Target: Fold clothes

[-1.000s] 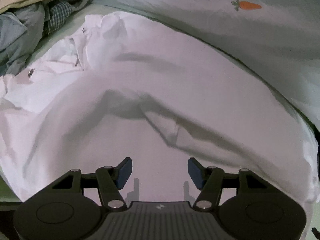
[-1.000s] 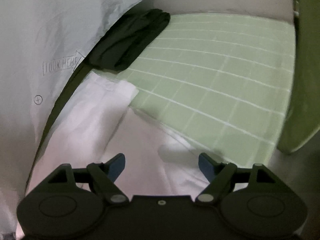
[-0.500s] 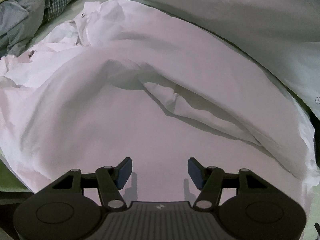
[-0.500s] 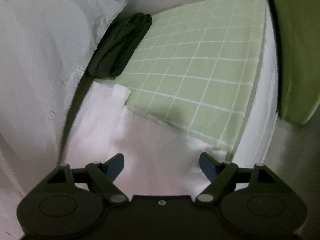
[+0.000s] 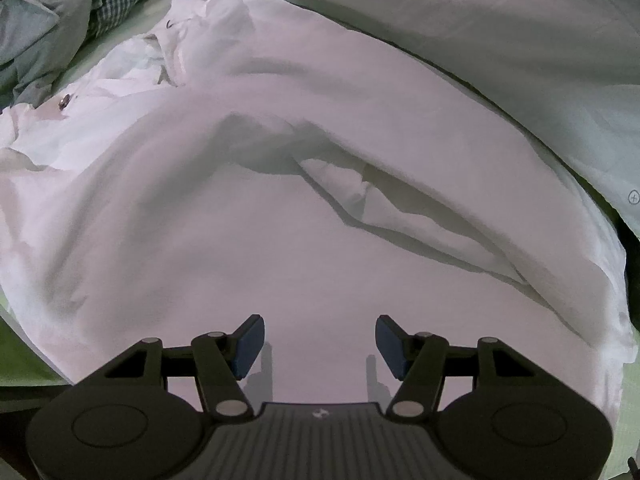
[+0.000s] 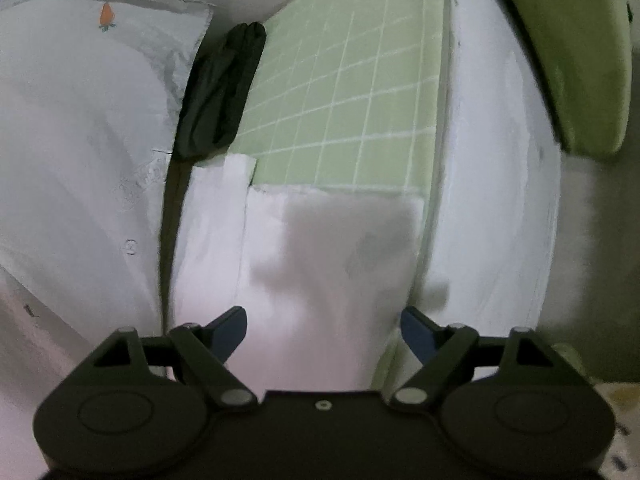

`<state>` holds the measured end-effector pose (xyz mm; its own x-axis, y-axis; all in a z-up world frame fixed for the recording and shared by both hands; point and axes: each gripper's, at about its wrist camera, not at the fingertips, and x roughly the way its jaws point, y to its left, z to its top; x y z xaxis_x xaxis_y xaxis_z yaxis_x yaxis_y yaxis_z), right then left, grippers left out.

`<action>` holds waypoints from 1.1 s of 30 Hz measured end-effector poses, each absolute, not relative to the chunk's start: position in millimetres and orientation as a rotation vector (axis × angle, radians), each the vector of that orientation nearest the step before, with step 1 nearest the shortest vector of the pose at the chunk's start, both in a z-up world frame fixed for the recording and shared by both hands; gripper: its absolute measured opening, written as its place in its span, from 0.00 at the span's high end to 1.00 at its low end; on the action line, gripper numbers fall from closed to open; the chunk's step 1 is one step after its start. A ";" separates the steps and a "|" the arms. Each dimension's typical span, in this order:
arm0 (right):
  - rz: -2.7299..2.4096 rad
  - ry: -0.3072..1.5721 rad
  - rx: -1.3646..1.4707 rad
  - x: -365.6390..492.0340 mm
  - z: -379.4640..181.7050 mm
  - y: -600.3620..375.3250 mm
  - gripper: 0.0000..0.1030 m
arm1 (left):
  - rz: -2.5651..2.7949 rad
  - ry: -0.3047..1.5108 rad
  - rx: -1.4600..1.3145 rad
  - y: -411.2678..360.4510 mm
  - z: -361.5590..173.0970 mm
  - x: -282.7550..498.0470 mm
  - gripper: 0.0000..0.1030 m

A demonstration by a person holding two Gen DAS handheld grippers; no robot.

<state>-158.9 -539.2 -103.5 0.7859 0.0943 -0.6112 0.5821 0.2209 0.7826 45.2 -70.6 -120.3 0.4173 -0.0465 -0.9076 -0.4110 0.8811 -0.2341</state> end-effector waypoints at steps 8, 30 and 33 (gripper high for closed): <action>-0.277 0.609 1.321 -147.8 -99.8 -522.8 0.16 | 0.245 1.116 -0.477 -58.9 -119.2 34.8 0.39; -0.271 0.678 1.369 -125.0 -114.6 -470.2 0.05 | 0.461 1.023 -0.629 52.2 -109.0 -22.3 0.39; -0.291 0.658 1.375 -132.4 -114.3 -461.3 0.05 | 0.513 0.997 -0.667 77.0 -106.1 -33.9 0.39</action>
